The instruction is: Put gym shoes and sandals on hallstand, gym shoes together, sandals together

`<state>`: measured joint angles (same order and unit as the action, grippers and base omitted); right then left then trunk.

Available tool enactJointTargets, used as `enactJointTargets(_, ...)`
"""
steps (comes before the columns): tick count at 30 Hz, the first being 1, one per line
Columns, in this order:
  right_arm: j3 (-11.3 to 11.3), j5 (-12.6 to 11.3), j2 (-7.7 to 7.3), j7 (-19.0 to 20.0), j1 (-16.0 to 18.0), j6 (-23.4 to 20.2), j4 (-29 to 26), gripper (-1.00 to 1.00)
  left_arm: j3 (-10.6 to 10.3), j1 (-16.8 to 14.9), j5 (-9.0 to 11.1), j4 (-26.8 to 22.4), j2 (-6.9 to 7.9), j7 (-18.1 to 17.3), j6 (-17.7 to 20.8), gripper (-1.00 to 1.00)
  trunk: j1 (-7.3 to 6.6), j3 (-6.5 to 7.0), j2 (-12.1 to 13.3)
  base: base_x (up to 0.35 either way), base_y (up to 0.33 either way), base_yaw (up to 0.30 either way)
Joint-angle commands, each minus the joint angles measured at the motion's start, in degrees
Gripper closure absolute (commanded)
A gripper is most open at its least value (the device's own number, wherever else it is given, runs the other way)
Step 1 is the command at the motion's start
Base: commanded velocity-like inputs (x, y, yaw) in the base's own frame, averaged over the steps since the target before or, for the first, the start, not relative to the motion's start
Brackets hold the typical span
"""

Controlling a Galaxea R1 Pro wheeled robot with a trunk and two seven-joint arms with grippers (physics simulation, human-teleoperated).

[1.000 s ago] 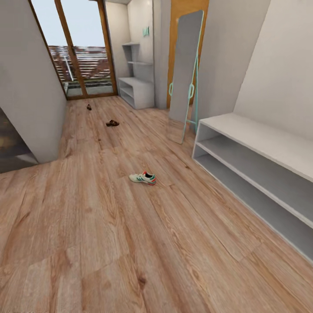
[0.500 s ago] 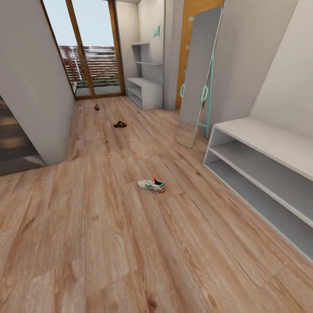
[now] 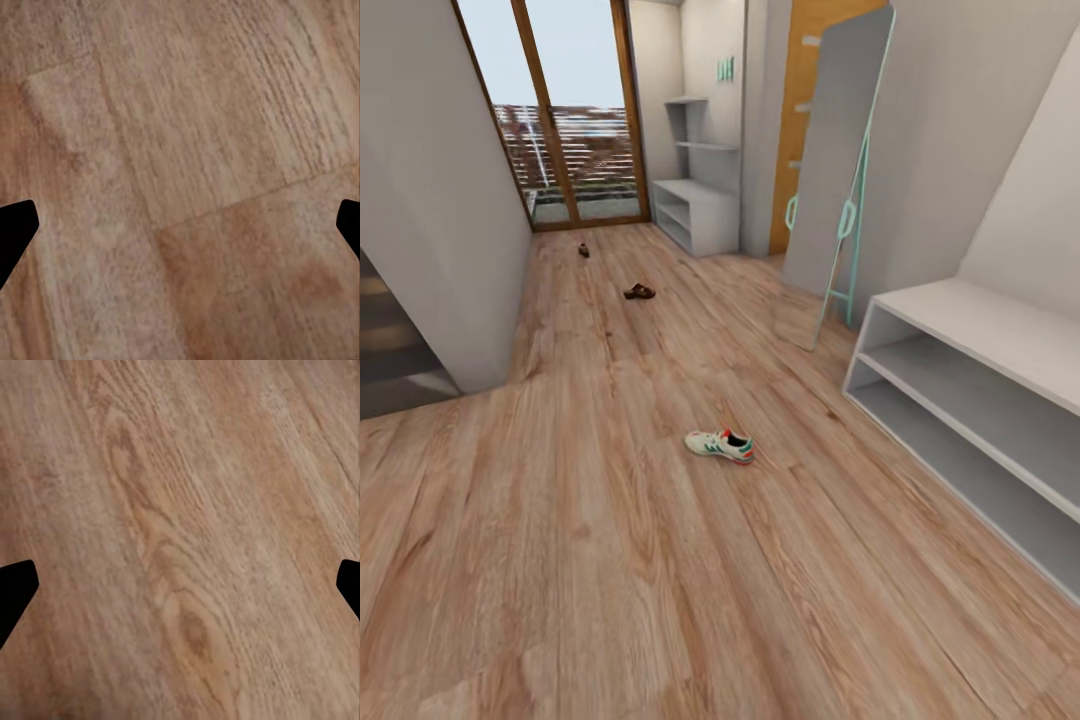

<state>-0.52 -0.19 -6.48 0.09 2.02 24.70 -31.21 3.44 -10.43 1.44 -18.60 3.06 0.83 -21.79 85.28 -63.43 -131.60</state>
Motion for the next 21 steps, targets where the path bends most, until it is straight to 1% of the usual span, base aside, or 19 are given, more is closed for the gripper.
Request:
enactJointTargets(1,0.0,0.0,-0.02,0.0,0.0,0.2,0.0,-1.00,0.0,0.0,0.1,0.1,0.00,0.0,-0.2,-1.00,0.02,-0.04,0.0,0.300,0.134,0.000)
enactJointTargets(5,0.1,-0.1,-0.02,-0.2,0.0,0.2,0.0,-1.00,0.0,0.0,0.1,0.1,0.01,0.0,-0.2,-1.00,0.02,-0.04,0.0,0.300,0.134,0.002)
enactJointTargets(8,0.1,-0.2,0.02,-0.3,0.0,0.2,0.0,-1.00,0.0,0.0,0.1,0.1,0.01,0.0,-0.2,-1.00,0.02,0.05,0.0,0.300,0.134,0.101)
enactJointTargets(21,0.2,-0.2,0.07,-0.3,0.0,0.2,0.0,-1.00,0.0,0.0,0.1,0.1,0.01,0.0,-0.2,-1.00,0.02,0.75,0.0,0.300,0.134,0.194)
